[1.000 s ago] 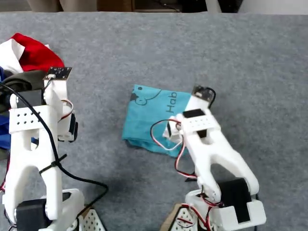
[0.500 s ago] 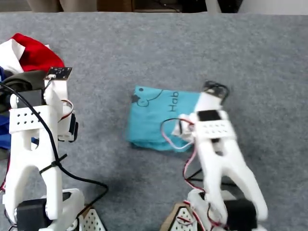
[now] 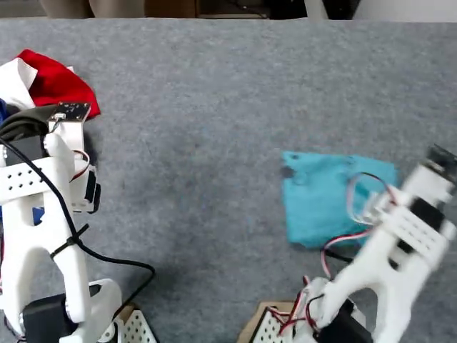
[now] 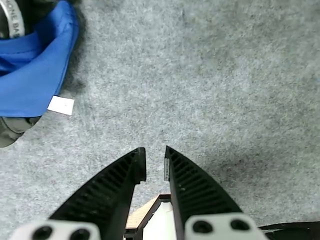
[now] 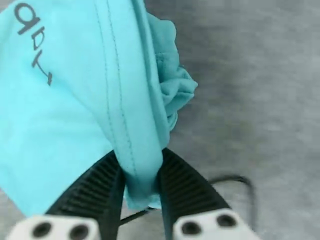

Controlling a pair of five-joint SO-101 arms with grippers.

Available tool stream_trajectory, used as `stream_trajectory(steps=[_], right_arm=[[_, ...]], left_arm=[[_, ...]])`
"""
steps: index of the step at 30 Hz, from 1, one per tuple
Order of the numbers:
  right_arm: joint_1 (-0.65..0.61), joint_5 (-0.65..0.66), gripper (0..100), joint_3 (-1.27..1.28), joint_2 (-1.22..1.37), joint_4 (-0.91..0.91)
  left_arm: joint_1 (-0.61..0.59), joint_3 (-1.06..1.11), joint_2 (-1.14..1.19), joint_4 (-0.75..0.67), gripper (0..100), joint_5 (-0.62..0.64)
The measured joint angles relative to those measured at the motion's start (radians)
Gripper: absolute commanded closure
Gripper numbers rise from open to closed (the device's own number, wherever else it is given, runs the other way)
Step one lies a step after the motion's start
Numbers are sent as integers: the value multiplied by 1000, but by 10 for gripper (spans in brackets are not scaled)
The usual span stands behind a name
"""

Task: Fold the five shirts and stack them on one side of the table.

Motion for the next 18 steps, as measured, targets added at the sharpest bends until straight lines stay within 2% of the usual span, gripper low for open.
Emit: stream_trajectory(steps=[7, 18], right_arm=[[305, 181, 994, 31, 0, 0], [631, 457, 993, 54, -9, 0]], left_arm=[[0, 0, 0, 0, 918, -2], [0, 0, 0, 0, 918, -26]])
